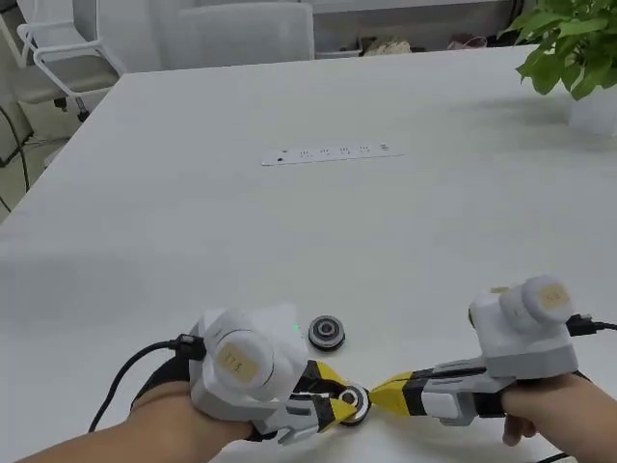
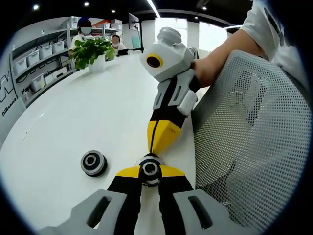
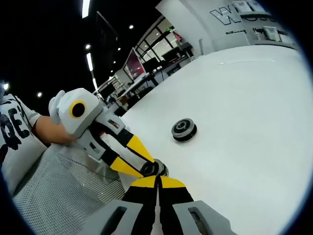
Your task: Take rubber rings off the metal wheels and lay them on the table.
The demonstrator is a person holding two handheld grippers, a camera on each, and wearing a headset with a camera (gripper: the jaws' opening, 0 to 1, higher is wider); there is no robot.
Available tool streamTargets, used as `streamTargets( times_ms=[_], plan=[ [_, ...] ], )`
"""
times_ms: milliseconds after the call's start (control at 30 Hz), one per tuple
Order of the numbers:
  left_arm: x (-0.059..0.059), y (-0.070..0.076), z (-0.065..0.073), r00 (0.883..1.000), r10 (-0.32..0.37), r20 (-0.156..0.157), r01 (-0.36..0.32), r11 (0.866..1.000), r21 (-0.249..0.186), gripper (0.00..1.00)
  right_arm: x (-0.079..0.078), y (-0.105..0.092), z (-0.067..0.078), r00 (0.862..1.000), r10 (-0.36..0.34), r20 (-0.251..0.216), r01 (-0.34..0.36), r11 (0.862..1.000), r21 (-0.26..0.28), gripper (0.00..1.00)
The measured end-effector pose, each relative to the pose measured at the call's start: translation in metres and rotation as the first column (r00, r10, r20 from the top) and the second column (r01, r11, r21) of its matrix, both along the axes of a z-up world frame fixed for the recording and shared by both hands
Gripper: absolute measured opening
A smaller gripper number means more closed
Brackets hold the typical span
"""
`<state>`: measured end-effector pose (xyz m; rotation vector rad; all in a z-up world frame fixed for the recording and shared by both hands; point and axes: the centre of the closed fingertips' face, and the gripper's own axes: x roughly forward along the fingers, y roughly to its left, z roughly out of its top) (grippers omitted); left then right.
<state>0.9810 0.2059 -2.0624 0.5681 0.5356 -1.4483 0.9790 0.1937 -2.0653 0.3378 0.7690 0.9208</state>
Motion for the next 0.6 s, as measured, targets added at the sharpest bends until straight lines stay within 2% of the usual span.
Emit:
streamTargets(
  times_ms=[67,133,267,433,500,600],
  plan=[
    [0.0,0.0,0.0,1.0,0.004,-0.002,-0.004,1.0,0.0,0.07,0.001,-0.001,0.0,0.999,-0.019,-0.029,0.02,0.999,0.027,0.0],
    [0.0,0.0,0.0,1.0,0.006,-0.002,-0.006,1.0,-0.001,0.07,0.001,-0.001,-0.001,1.0,-0.018,-0.026,0.018,1.0,0.013,0.0],
    [0.0,0.001,0.0,1.0,0.008,-0.003,-0.008,1.0,-0.002,0.07,0.0,-0.003,-0.008,1.0,-0.003,-0.013,0.002,0.998,-0.062,0.0],
    [0.0,0.0,0.0,1.0,0.009,-0.002,-0.009,1.0,-0.002,0.07,-0.001,-0.003,-0.011,0.998,0.042,0.038,-0.038,0.993,-0.108,0.0],
    [0.0,0.001,0.0,1.0,0.01,-0.002,-0.01,1.0,-0.002,0.07,-0.002,-0.002,-0.012,0.995,0.07,0.074,-0.06,0.99,-0.129,0.0],
    [0.0,0.0,0.0,1.0,0.01,-0.002,-0.01,1.0,-0.001,0.07,-0.001,-0.002,-0.011,0.995,0.066,0.072,-0.057,0.991,-0.118,0.0]
  ],
)
